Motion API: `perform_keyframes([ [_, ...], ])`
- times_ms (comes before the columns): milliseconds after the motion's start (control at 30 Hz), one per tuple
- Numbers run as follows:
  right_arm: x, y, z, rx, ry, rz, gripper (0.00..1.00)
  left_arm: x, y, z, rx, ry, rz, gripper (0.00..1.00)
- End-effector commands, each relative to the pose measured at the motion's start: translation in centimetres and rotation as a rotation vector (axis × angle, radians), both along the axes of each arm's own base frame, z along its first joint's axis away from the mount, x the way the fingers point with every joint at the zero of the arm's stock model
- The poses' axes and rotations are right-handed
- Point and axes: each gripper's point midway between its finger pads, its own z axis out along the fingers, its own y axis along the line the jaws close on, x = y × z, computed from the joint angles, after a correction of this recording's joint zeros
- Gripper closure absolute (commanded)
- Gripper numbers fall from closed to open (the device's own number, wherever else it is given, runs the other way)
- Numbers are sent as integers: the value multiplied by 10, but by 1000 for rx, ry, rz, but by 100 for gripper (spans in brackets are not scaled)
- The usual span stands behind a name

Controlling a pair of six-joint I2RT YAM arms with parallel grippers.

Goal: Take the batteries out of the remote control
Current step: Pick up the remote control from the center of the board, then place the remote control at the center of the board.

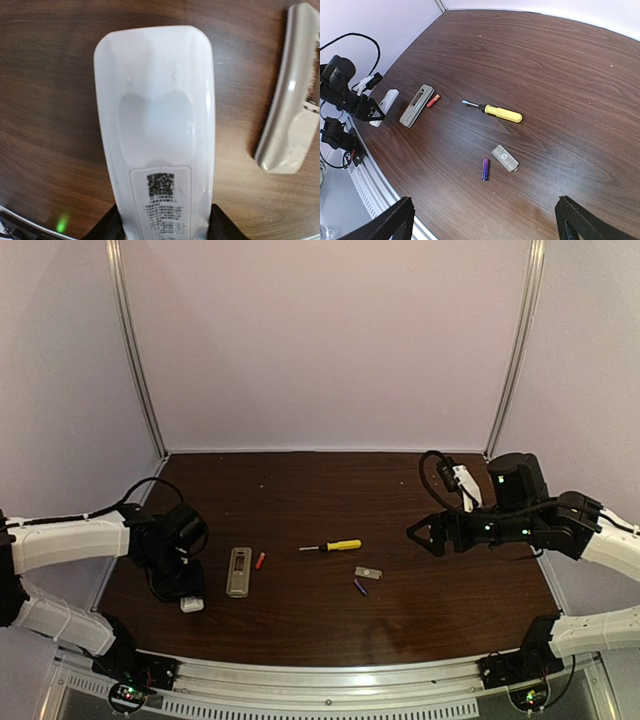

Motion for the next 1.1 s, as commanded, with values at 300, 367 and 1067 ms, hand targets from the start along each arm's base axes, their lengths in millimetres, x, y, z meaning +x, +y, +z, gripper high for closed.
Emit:
perform_keyframes([
  [300,1,-9,-5,-30,-16,-20,0,-35,-59,48,-49,-9,-8,58],
  [367,0,-10,-6,-35,-19,-18,0,-46,-79,52,-55,-6,-42,59],
  [1067,-2,0,-10,-49,-12,42,0,-74,-216,0,-95,112,-385,60],
])
